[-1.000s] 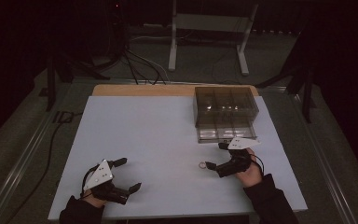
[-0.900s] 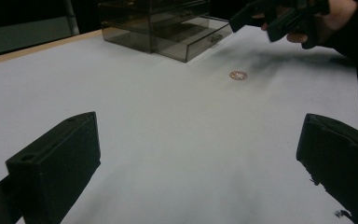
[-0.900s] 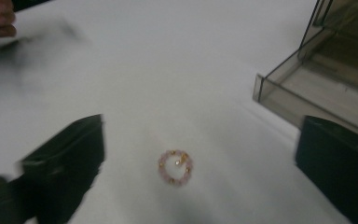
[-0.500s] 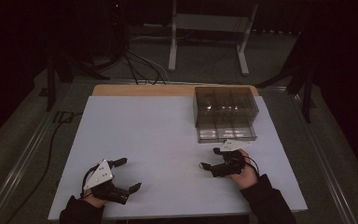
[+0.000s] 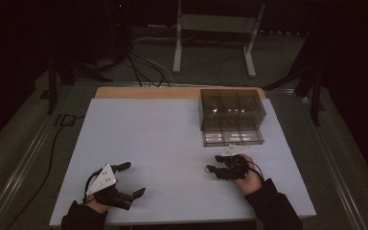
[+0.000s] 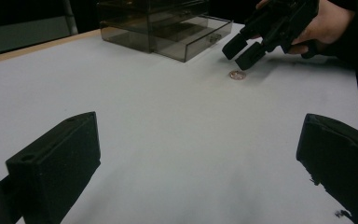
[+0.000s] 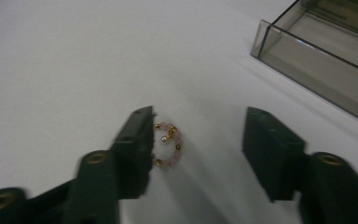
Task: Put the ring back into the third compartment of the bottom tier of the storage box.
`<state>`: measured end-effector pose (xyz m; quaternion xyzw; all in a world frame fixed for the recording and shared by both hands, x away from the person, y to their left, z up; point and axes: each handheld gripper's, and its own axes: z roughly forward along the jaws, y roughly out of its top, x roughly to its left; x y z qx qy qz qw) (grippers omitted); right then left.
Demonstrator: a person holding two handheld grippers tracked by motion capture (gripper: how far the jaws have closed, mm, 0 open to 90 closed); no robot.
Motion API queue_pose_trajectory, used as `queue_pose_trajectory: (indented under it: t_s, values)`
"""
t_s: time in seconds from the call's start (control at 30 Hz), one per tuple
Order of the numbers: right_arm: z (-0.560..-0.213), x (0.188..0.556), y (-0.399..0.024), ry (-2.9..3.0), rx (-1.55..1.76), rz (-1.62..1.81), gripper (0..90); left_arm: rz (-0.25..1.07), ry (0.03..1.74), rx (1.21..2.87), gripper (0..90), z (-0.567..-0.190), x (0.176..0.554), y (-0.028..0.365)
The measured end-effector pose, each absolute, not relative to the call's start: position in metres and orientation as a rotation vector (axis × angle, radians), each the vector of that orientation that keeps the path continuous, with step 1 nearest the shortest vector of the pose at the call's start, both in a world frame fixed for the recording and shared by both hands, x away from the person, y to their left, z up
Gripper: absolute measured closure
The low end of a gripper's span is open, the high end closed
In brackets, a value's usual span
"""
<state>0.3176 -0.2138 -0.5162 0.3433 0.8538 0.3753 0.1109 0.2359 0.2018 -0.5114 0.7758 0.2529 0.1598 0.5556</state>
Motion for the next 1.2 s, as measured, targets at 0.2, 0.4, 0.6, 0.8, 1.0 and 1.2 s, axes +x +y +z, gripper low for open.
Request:
queue_pose_trajectory:
  t_s: [0.2, 0.4, 0.6, 0.8, 1.0, 1.2]
  values:
    - [-0.517, 0.319, -0.212, 2.540, 1.018, 1.107, 60.4, 0.378, 0.597, 1.831, 0.6, -0.511, 0.236, 0.202]
    - [-0.518, 0.318, -0.207, 2.580, 0.990, 1.065, 73.5, 0.375, 0.597, 1.830, 0.6, -0.511, 0.236, 0.202]
    - [-0.516, 0.317, -0.201, 2.595, 0.946, 0.997, 85.4, 0.375, 0.597, 1.830, 0.6, -0.511, 0.236, 0.202]
    - [-0.515, 0.318, -0.198, 2.610, 0.957, 0.964, 86.2, 0.377, 0.594, 1.838, 0.6, -0.511, 0.236, 0.201]
    - [-0.514, 0.317, -0.197, 2.596, 0.978, 0.961, 86.6, 0.371, 0.591, 1.837, 0.6, -0.512, 0.237, 0.200]
    - [-0.512, 0.316, -0.197, 2.583, 0.995, 0.988, 86.6, 0.371, 0.588, 1.834, 0.6, -0.511, 0.236, 0.200]
